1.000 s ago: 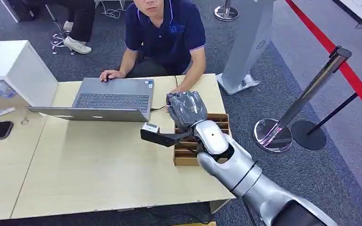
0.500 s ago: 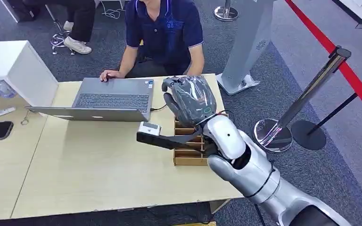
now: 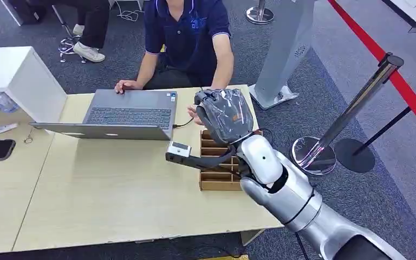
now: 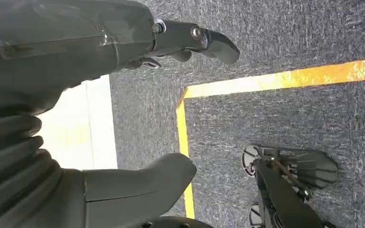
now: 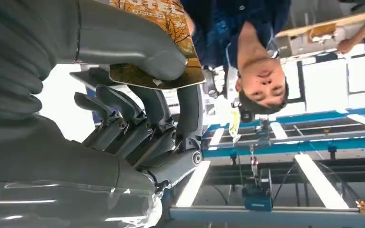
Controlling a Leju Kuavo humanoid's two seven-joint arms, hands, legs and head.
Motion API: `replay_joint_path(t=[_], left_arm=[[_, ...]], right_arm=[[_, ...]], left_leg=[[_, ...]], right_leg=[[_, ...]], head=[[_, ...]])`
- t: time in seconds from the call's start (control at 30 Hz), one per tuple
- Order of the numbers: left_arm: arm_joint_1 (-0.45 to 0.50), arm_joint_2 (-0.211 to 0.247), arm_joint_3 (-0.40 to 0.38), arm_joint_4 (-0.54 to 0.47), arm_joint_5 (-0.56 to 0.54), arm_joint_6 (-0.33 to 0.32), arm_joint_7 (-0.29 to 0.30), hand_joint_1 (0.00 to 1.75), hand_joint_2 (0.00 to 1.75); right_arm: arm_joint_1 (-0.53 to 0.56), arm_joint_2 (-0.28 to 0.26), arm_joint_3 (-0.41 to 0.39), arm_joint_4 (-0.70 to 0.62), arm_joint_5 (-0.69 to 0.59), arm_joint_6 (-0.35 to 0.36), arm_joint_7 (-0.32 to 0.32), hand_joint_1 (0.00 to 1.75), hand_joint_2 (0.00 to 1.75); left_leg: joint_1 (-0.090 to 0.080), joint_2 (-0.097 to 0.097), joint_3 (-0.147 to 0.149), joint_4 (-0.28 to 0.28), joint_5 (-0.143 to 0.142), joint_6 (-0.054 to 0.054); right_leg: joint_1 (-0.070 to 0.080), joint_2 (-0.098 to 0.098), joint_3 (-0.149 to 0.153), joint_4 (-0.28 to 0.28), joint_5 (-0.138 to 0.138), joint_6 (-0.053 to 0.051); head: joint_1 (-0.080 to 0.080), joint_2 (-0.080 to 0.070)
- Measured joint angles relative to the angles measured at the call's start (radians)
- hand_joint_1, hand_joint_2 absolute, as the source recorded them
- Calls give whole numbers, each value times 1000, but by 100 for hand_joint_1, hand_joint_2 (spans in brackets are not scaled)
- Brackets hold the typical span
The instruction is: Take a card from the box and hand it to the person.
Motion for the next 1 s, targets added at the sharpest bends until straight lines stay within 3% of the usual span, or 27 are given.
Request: replay_joint_path(t=[0.3, 0.33, 0.37, 0.4, 0.43, 0.47, 0.83, 0.93, 1.0], left_arm=[[-1, -2, 0, 0, -10, -1, -8, 0, 175], [-1, -2, 0, 0, -10, -1, -9, 0, 175], [-1, -2, 0, 0, -10, 0, -11, 0, 175], [-1, -2, 0, 0, -10, 0, -11, 0, 175], [-1, -2, 0, 0, -10, 0, -11, 0, 175], [-1, -3, 0, 0, -10, 0, -11, 0, 175], [-1, -3, 0, 0, 1, 1, -11, 0, 175], [-1, -3, 0, 0, 18, 9, -11, 0, 175], [-1, -3, 0, 0, 47, 24, -6, 0, 175]], right_arm=[[10, 2, 1, 156, 46, -47, -8, 175, 175], [11, 2, 1, 168, 49, -47, -10, 150, 175], [12, 2, 0, 178, 51, -46, -11, 113, 175], [12, 2, 1, 193, 51, -44, -12, 113, 175], [13, 2, 1, 207, 52, -42, -13, 9, 175], [14, 2, 1, 221, 52, -40, -14, 0, 175], [68, 21, -3, 277, -108, -15, -68, 0, 175], [93, 32, -16, 274, -183, -66, -91, 0, 175], [153, 42, -36, 229, -325, -160, -142, 0, 175]], left_leg=[[0, 0, 0, 0, 0, 0], [0, 0, 0, 0, 0, 0], [0, 0, 0, 0, 0, 0], [0, 0, 0, 0, 0, 0], [0, 0, 0, 0, 0, 0], [0, 0, 0, 0, 0, 0], [0, 0, 0, 0, 0, 0], [0, 0, 0, 0, 0, 0], [0, -1, 1, 0, 0, 0]], right_leg=[[0, 0, 0, 0, 0, 0], [0, 0, 0, 0, 0, 0], [0, 0, 0, 0, 0, 0], [0, 0, 0, 0, 0, 0], [0, 0, 0, 0, 0, 0], [0, 0, 0, 0, 0, 0], [0, 0, 0, 0, 0, 0], [0, 0, 0, 0, 0, 0], [0, -2, 0, 0, 0, 0]], head=[[0, 0], [0, 0], [0, 0], [0, 0], [0, 0], [0, 0], [0, 0], [0, 0], [0, 0]])
